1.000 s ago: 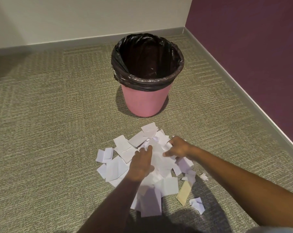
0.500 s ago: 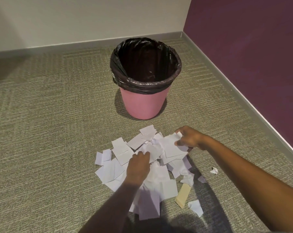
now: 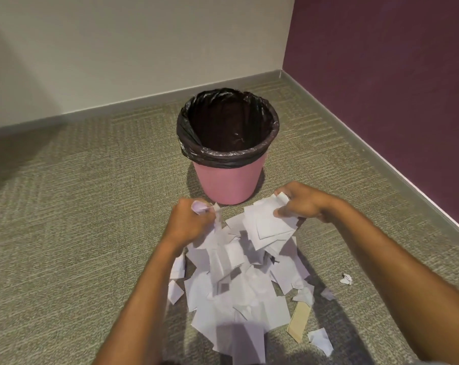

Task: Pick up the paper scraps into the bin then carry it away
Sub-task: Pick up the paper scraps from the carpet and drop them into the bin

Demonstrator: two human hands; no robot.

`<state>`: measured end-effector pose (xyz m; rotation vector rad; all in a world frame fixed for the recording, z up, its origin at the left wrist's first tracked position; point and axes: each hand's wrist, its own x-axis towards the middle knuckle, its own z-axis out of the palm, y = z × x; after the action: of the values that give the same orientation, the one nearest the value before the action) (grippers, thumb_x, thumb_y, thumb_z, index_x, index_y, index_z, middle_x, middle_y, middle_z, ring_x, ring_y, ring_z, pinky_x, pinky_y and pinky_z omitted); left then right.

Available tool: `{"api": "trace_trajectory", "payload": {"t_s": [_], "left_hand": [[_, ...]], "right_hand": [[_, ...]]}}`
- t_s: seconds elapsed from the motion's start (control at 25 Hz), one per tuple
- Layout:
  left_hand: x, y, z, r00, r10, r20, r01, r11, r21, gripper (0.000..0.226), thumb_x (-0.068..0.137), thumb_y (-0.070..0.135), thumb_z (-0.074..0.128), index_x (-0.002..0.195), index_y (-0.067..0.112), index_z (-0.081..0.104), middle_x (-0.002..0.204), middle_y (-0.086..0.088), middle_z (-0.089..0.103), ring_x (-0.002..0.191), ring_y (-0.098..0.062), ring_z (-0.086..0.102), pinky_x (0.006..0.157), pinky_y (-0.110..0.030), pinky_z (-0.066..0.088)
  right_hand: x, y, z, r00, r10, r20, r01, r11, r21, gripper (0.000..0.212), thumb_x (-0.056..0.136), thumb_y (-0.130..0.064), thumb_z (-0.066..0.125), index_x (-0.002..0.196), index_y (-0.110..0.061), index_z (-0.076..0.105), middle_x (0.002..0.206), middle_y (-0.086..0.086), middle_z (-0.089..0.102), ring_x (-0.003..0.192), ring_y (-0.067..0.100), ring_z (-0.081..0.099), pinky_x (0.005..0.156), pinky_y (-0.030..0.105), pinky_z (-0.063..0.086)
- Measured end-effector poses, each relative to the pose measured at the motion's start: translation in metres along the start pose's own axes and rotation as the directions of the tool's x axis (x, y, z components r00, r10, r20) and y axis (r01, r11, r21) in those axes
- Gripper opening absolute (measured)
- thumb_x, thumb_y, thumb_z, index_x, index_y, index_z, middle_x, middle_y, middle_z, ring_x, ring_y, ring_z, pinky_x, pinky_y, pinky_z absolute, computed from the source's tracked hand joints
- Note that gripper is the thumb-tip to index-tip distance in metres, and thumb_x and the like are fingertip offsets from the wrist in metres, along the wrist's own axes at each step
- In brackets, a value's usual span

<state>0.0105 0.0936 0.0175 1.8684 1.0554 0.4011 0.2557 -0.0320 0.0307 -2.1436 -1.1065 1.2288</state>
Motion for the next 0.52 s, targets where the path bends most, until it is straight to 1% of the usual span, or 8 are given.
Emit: {"api": "trace_trajectory", "payload": {"t_s": [0.12, 0.2, 0.24, 0.32, 0.36, 0.4, 0.48, 0.52], "left_hand": [[0.009, 0.050, -0.038, 0.995, 0.054, -0.089, -0.067, 0.986, -0.154, 0.009, 0.081, 0.002, 0.063, 0.074, 0.000, 0.068, 0.064, -0.006, 0.066, 0.053, -0.008, 0.057, 0.051, -0.021, 0.044], [0.021, 0.087, -0.062, 0.979, 0.121, -0.164, -0.157, 0.961, -0.227, 0.011, 0.083, 0.004, 0.065, 0.074, 0.008, 0.069, 0.064, 0.000, 0.064, 0.050, -0.003, 0.057, 0.046, -0.015, 0.045], [0.030, 0.106, -0.071, 0.965, 0.152, -0.214, -0.207, 0.942, -0.264, 0.012, 0.083, 0.007, 0.066, 0.073, 0.012, 0.068, 0.065, 0.001, 0.063, 0.049, -0.002, 0.057, 0.044, -0.014, 0.044], [0.059, 0.137, -0.087, 0.931, 0.199, -0.306, -0.289, 0.914, -0.284, 0.007, 0.082, 0.013, 0.068, 0.075, 0.011, 0.067, 0.068, -0.001, 0.062, 0.052, -0.006, 0.057, 0.044, -0.015, 0.041], [0.079, 0.149, -0.091, 0.918, 0.206, -0.338, -0.301, 0.918, -0.257, 0.007, 0.079, 0.016, 0.068, 0.080, 0.009, 0.068, 0.073, -0.004, 0.064, 0.058, -0.009, 0.060, 0.046, -0.017, 0.043], [0.101, 0.156, -0.093, 0.910, 0.191, -0.369, -0.289, 0.929, -0.231, 0.017, 0.075, 0.020, 0.068, 0.085, 0.006, 0.068, 0.080, -0.007, 0.068, 0.066, -0.013, 0.065, 0.048, -0.019, 0.045], [0.139, 0.158, -0.090, 0.898, 0.123, -0.423, -0.231, 0.949, -0.215, 0.036, 0.065, 0.027, 0.068, 0.093, 0.004, 0.068, 0.092, -0.009, 0.071, 0.081, -0.021, 0.071, 0.055, -0.024, 0.050], [0.154, 0.155, -0.084, 0.896, 0.095, -0.434, -0.202, 0.958, -0.206, 0.037, 0.066, 0.025, 0.070, 0.097, 0.004, 0.068, 0.095, -0.009, 0.070, 0.086, -0.023, 0.070, 0.059, -0.027, 0.053]], "right_hand": [[-0.013, -0.020, -0.010, 0.995, -0.104, 0.001, 0.103, 0.990, 0.095, 0.014, 0.086, -0.001, 0.068, 0.098, -0.007, 0.066, 0.095, 0.019, 0.073, 0.078, 0.026, 0.071, 0.060, 0.033, 0.059], [-0.021, -0.032, -0.016, 0.987, -0.160, -0.017, 0.161, 0.977, 0.142, 0.012, 0.086, 0.001, 0.067, 0.095, -0.007, 0.067, 0.091, 0.016, 0.073, 0.078, 0.025, 0.071, 0.062, 0.032, 0.059], [-0.024, -0.037, -0.019, 0.984, -0.176, -0.026, 0.178, 0.969, 0.173, 0.012, 0.086, 0.002, 0.066, 0.096, -0.005, 0.068, 0.089, 0.016, 0.073, 0.077, 0.024, 0.071, 0.061, 0.031, 0.059], [-0.030, -0.043, -0.022, 0.977, -0.207, -0.055, 0.214, 0.948, 0.235, 0.011, 0.087, 0.004, 0.065, 0.091, -0.006, 0.068, 0.078, 0.005, 0.074, 0.070, 0.016, 0.071, 0.056, 0.024, 0.055], [-0.031, -0.046, -0.024, 0.972, -0.225, -0.073, 0.236, 0.936, 0.262, 0.012, 0.087, 0.005, 0.065, 0.089, -0.007, 0.068, 0.073, 0.000, 0.072, 0.067, 0.013, 0.069, 0.054, 0.021, 0.053], [-0.034, -0.049, -0.026, 0.967, -0.234, -0.098, 0.253, 0.925, 0.284, 0.012, 0.086, 0.004, 0.066, 0.090, -0.007, 0.069, 0.073, -0.001, 0.072, 0.067, 0.012, 0.069, 0.054, 0.019, 0.052], [-0.035, -0.056, -0.031, 0.960, -0.235, -0.152, 0.272, 0.910, 0.313, 0.016, 0.086, 0.003, 0.066, 0.099, -0.005, 0.069, 0.083, 0.003, 0.074, 0.070, 0.013, 0.070, 0.056, 0.019, 0.053], [-0.034, -0.059, -0.033, 0.957, -0.231, -0.175, 0.278, 0.904, 0.326, 0.019, 0.086, 0.003, 0.066, 0.103, -0.005, 0.069, 0.088, 0.005, 0.074, 0.072, 0.012, 0.071, 0.056, 0.019, 0.053]]}}
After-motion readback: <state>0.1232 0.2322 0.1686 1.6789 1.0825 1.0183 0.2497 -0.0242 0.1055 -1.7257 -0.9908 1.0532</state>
